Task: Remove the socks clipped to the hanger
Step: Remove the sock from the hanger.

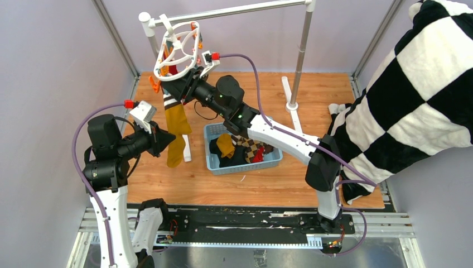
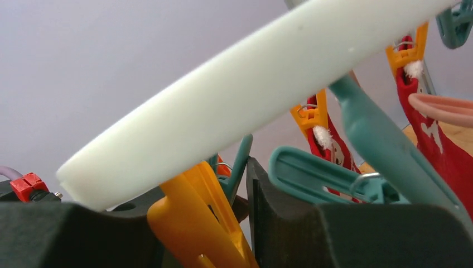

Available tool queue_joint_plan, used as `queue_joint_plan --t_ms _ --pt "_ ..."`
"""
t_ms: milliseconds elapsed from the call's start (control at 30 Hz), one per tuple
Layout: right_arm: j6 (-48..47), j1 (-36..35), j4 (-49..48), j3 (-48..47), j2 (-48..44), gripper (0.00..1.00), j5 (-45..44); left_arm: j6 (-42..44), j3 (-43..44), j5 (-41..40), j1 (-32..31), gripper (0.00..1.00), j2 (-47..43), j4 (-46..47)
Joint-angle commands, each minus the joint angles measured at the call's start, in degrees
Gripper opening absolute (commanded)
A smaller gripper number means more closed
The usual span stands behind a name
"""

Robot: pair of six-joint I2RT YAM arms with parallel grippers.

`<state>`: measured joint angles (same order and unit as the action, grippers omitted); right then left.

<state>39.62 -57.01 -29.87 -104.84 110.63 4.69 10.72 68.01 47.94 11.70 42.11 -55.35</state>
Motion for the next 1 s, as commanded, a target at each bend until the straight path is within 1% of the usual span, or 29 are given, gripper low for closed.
queue_joint_plan --t_ms 0,133,233,300,367,600,633,667,700,767,800,833,967 --pt "-1.36 -0.55 -0.29 -2.65 0.37 0.32 -1.96 0.79 0.31 -0.24 -0.74 0.00 -0.47 -0.38" --pt "-0.87 -0.55 -1.16 -2.84 0.00 0.15 -1.48 1.12 -0.18 -1.17 -0.75 0.00 -0.44 -0.37" --pt "-0.26 -0.55 -1.44 -3.16 -0.22 0.06 -0.65 1.55 -0.75 -2.34 -0.82 0.00 -0.44 -0.37" --pt "0.37 -0.47 -1.70 -3.10 -0.30 0.03 -0.04 1.80 -1.10 -2.77 -0.81 0.00 -0.41 -0.37" --pt "0.89 -0.47 -2.16 -2.55 -0.55 0.00 0.65 1.98 -1.34 -3.03 -0.83 0.00 -0.51 -0.37" --pt "4.04 0.57 -4.26 0.46 -1.96 0.00 2.78 3.50 -3.73 -4.98 -0.85 0.00 -1.75 -0.46" --pt "4.34 0.73 -3.78 0.31 -1.91 0.03 3.47 3.52 -3.63 -4.77 -0.81 0.00 -1.84 -0.46" --pt "4.46 0.86 -3.45 0.55 -2.06 0.10 4.06 3.52 -3.40 -4.38 -0.81 0.00 -1.87 -0.46" --pt "4.19 0.85 -3.41 1.32 -2.47 0.21 4.33 3.44 -3.01 -4.09 -0.81 0.00 -1.87 -0.46" --pt "2.90 0.86 -3.64 4.47 -4.38 0.60 4.52 3.53 -2.34 -3.58 -0.81 0.00 -1.93 -0.46" --pt "1.94 0.85 -3.70 6.40 -5.57 0.73 4.66 3.72 -2.09 -3.44 -0.81 0.00 -2.13 -0.46" --pt "1.36 0.90 -3.83 8.70 -6.99 0.79 4.54 4.00 -2.01 -3.27 -0.81 0.00 -2.38 -0.46" --pt "0.21 1.20 -6.93 18.31 -12.89 0.87 5.88 4.57 -2.01 -2.17 -0.81 0.00 -2.77 -0.38"
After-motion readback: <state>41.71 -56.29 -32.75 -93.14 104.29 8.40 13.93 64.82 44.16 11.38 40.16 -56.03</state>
